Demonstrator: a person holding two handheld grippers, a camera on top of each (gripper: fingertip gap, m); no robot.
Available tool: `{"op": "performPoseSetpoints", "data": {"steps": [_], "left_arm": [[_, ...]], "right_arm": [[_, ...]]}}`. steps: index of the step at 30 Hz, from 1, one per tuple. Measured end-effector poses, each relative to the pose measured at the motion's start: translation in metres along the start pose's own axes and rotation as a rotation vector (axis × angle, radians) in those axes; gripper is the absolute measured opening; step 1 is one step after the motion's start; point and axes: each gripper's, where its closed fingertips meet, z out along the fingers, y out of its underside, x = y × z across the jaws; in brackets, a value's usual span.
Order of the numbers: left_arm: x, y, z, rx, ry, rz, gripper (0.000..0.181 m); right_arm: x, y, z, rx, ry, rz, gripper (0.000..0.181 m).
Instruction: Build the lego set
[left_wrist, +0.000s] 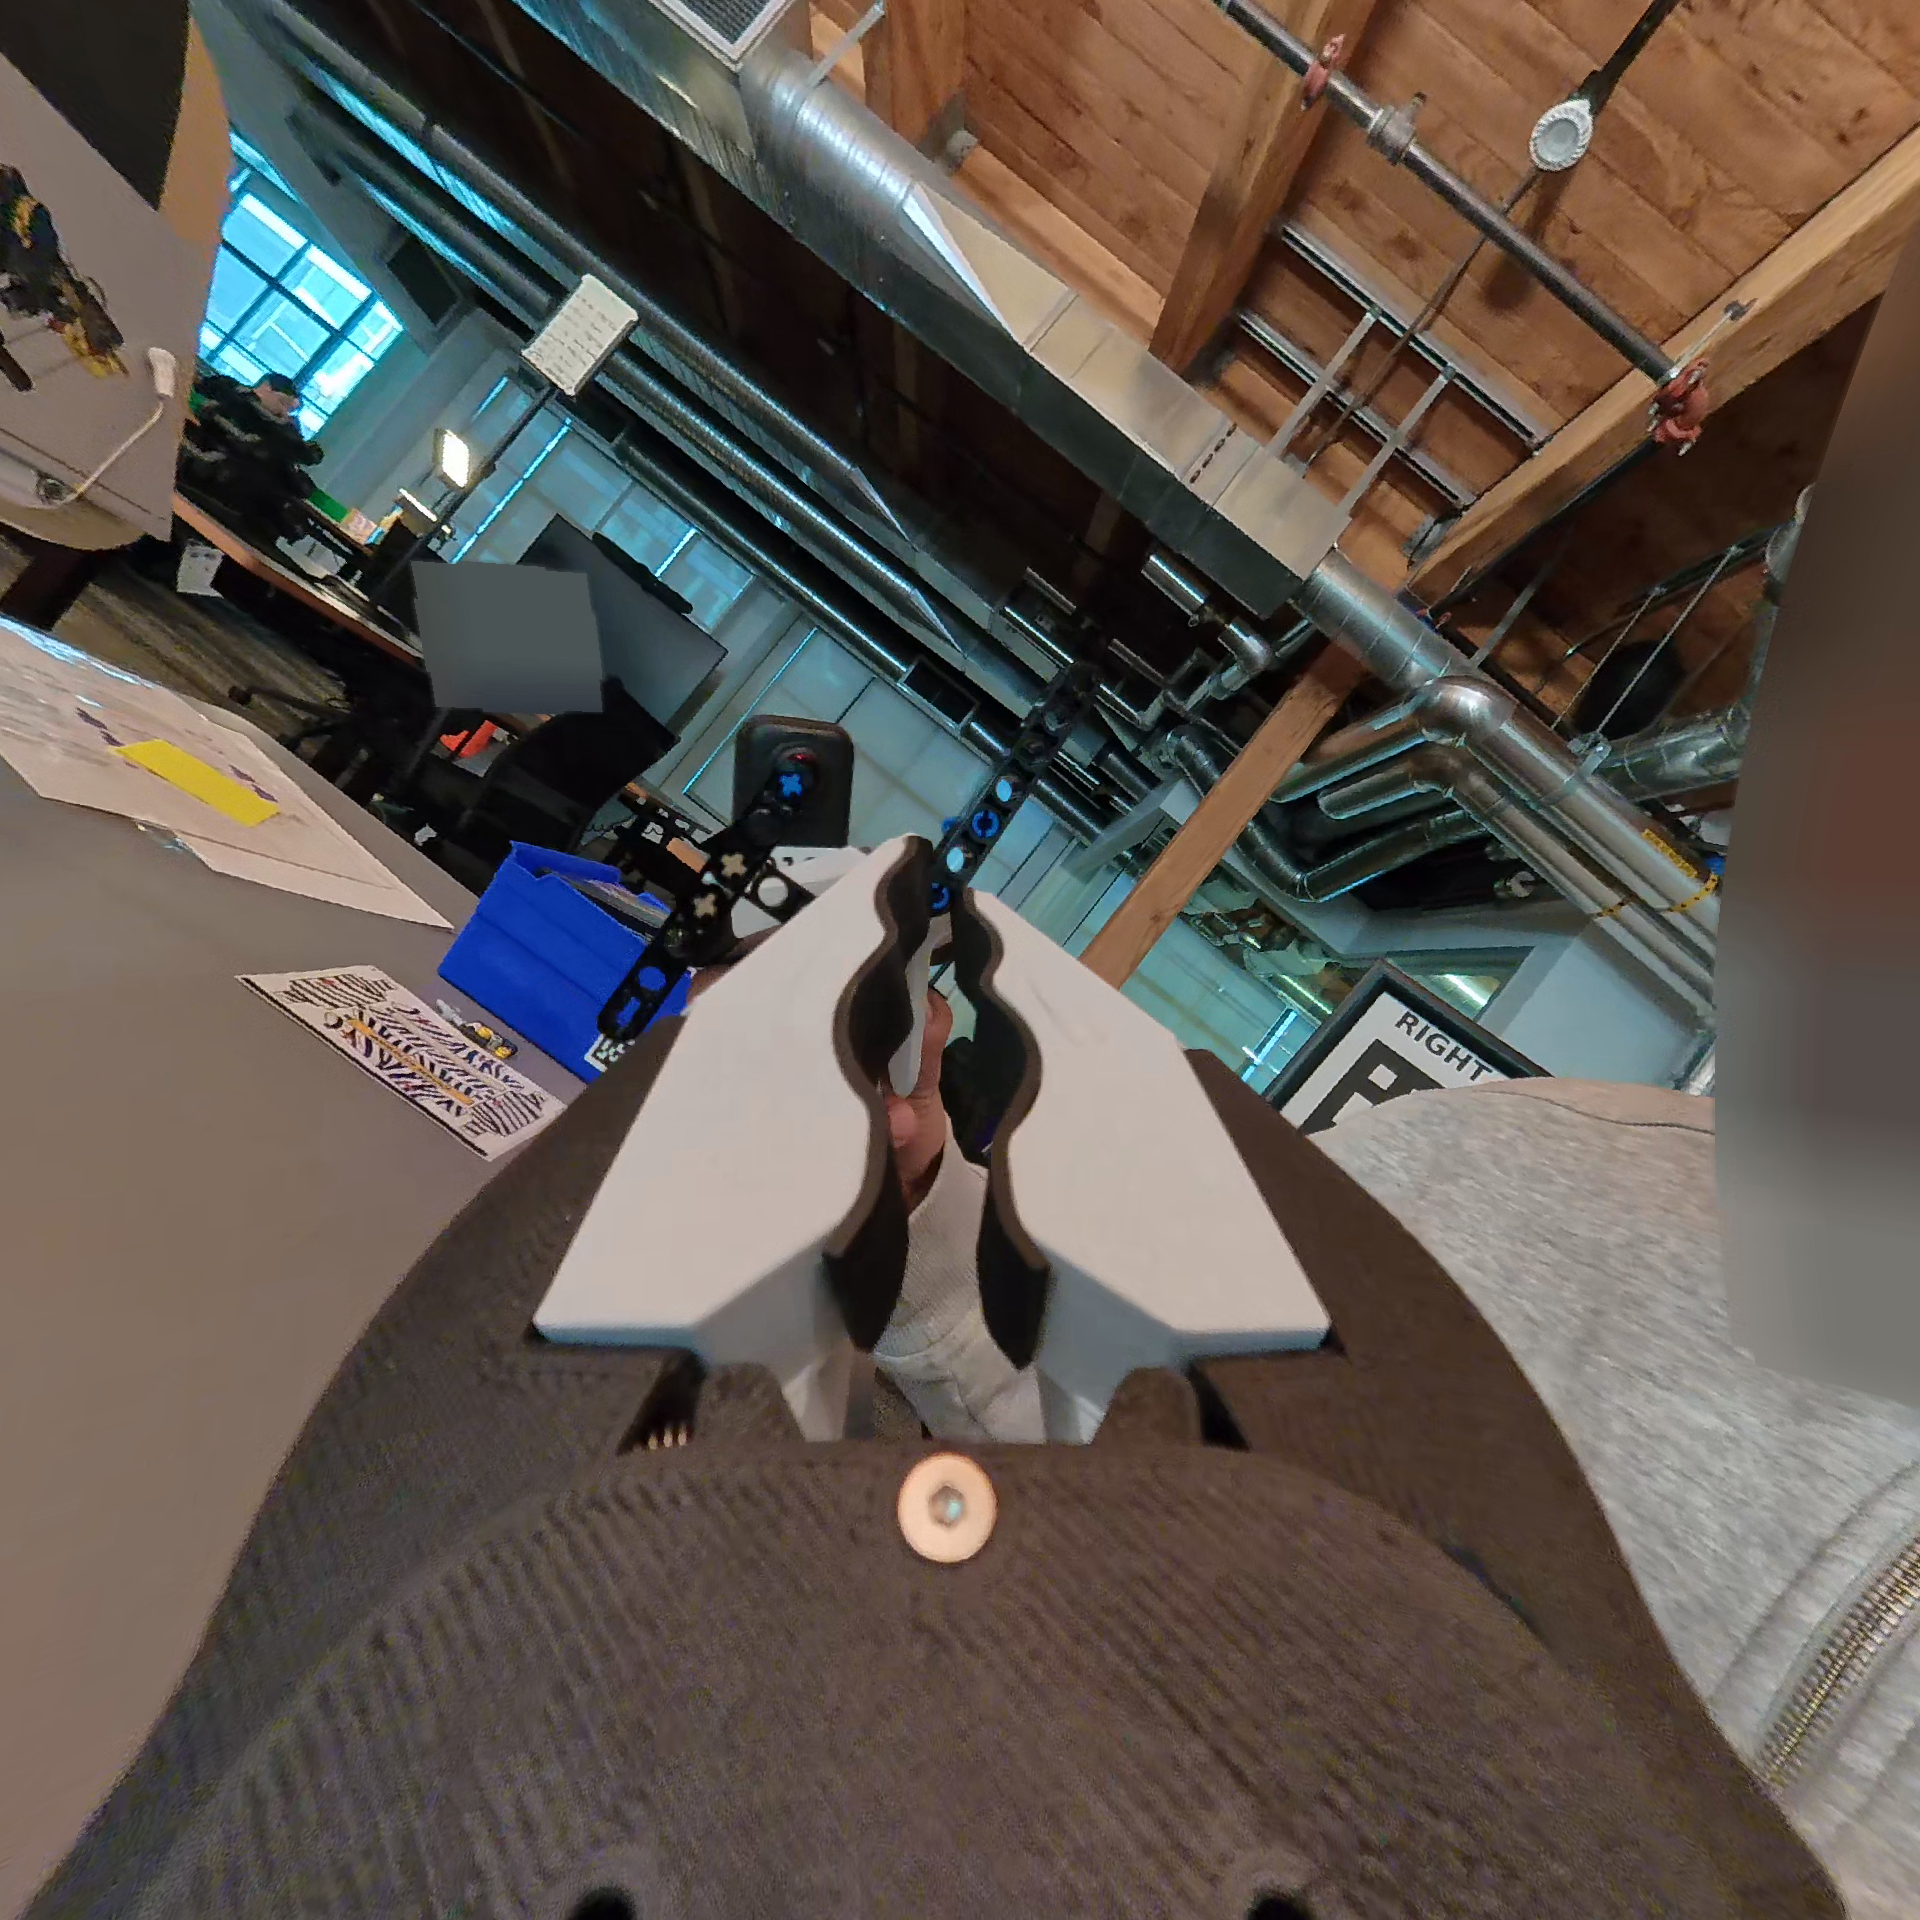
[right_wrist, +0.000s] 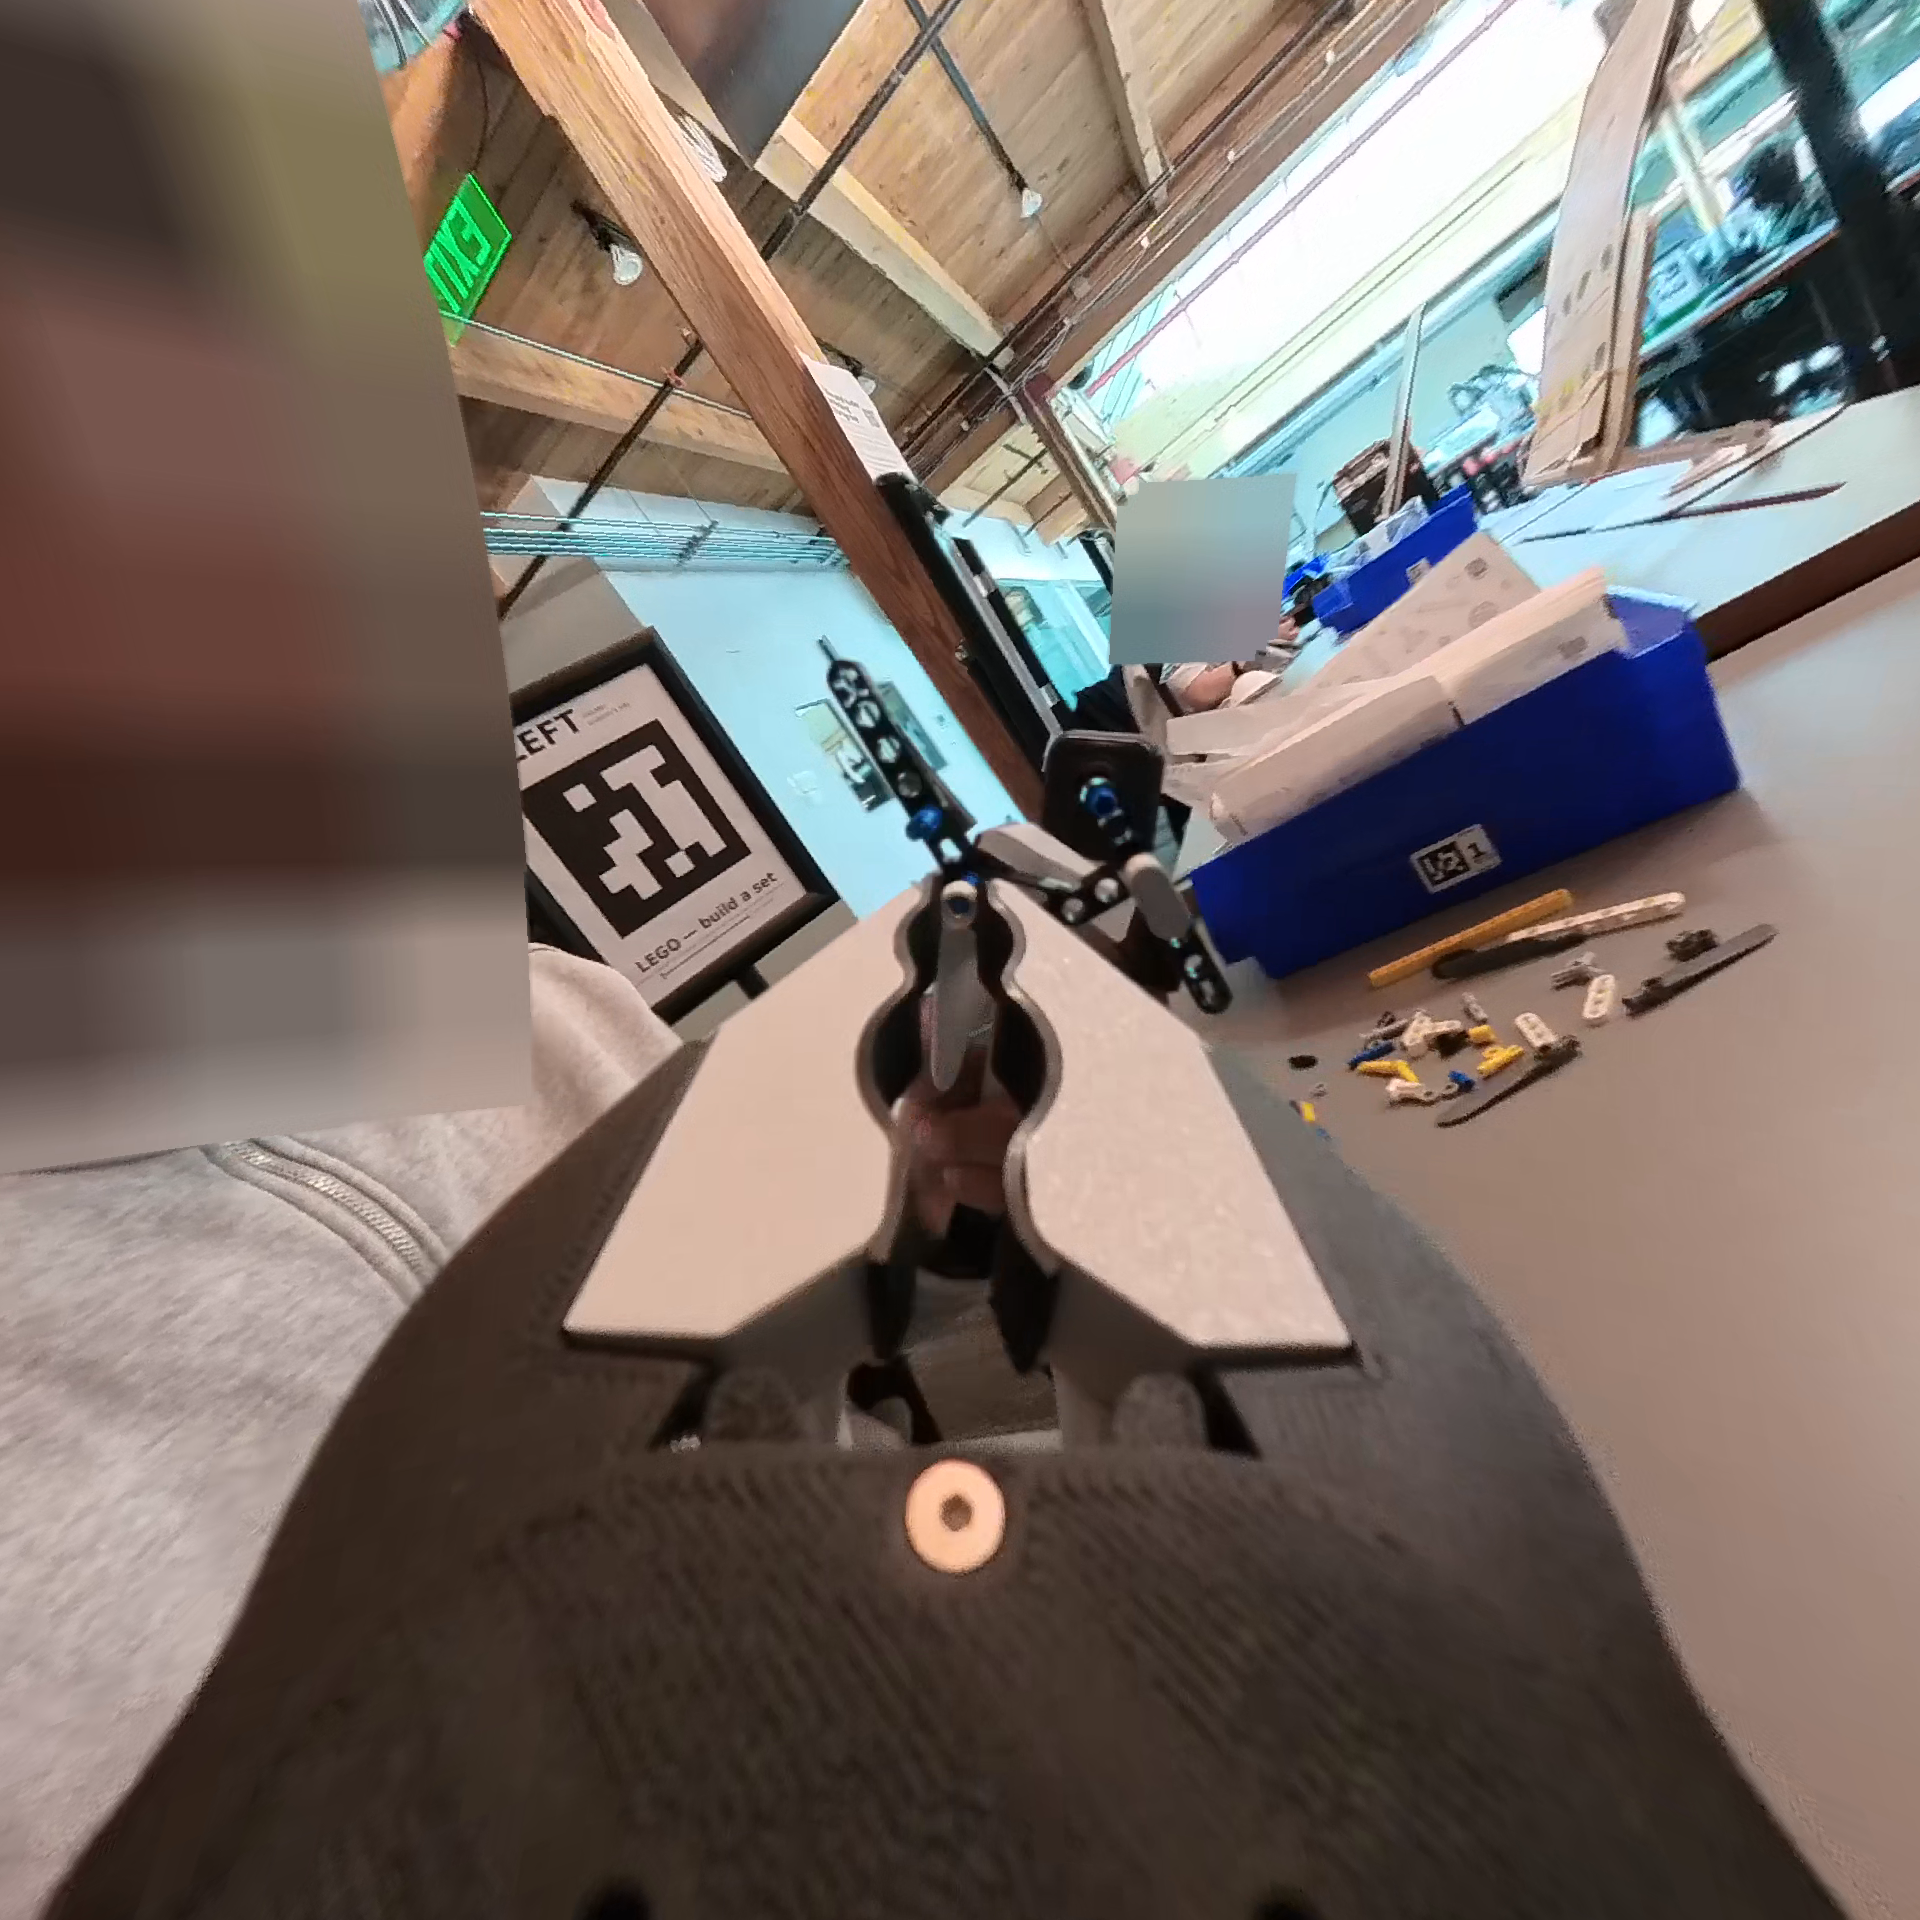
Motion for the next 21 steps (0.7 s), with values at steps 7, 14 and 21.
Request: {"op": "performPoseSetpoints", "data": {"steps": [7,14,21], "left_arm": [[-0.002,0.006,0.002,-0.036,-0.012,0.017,0.004],[-0.019,0.02,0.004,-0.019,-0.074,-0.049,0.0],[-0.047,0.006,-0.015,0.001,-0.179,-0.011,0.0]], "right_arm": [[0.001,-0.004,-0.004,0.057,-0.096,0.193,0.005],[0.005,0.002,0.007,-0.013,0.042,0.06,0.005],[0.035,-0.015,-0.027,0.144,0.018,0.17,0.005]]}}
